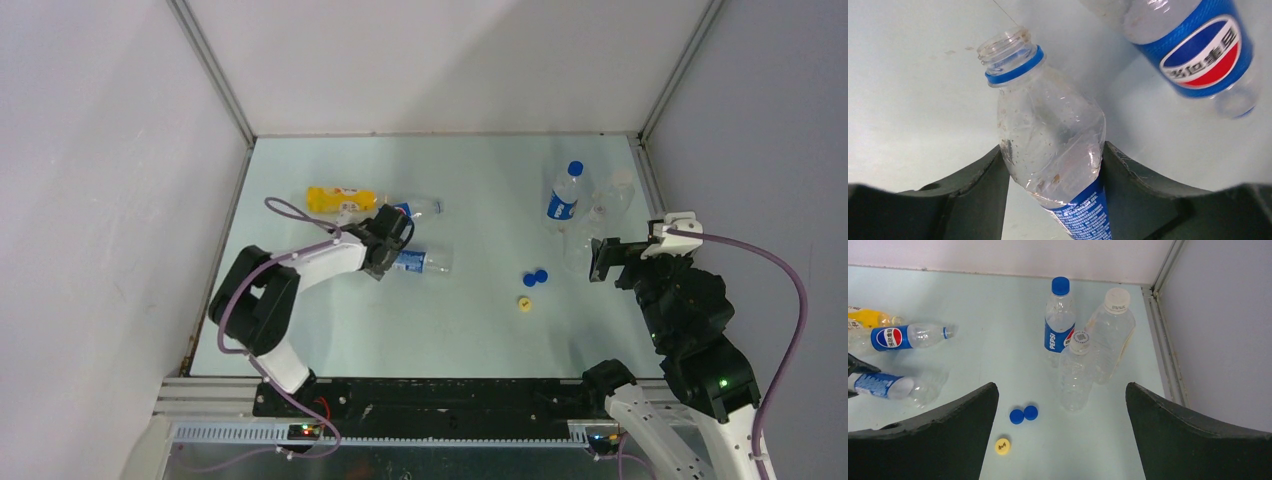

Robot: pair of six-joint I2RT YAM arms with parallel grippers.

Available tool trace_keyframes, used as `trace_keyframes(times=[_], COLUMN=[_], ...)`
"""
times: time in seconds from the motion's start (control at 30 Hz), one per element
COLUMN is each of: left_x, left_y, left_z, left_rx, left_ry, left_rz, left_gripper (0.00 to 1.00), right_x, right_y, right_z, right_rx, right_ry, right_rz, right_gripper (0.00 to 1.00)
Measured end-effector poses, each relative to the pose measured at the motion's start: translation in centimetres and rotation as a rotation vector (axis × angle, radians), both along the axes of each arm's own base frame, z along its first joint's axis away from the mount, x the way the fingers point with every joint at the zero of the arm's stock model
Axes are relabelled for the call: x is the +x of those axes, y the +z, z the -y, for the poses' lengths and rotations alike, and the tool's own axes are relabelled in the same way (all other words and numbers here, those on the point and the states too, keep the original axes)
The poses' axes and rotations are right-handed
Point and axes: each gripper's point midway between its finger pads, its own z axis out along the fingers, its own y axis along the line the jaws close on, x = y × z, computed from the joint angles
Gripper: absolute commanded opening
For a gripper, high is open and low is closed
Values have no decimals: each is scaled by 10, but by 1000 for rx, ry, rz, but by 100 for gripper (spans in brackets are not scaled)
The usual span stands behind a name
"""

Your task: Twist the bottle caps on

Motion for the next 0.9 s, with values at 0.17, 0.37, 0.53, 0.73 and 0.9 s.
trace_keyframes(times=[0.17, 0.37, 0.53, 0.73, 0.9], left_x=[-27, -55, -52, -55, -57], left_y=[8, 1, -1, -1, 11], left_z=[-14, -2, 13, 7, 1], left_rx=[114, 197, 273, 354, 379], left_ry=[-280, -790, -1122, -1237, -1145], left_rz=[-59, -155, -182, -204, -203], left_gripper=[61, 67, 78, 99, 100], right_x=[0, 3, 6, 8, 6], right_y=[-1, -4, -10, -22, -31], right_z=[-1, -8, -17, -27, -33], right_rx=[0, -2, -1, -10, -5], right_ry=[2, 35, 74, 121, 149], right_rz=[-3, -21, -51, -118, -164], right_gripper=[100, 100, 100, 100, 100])
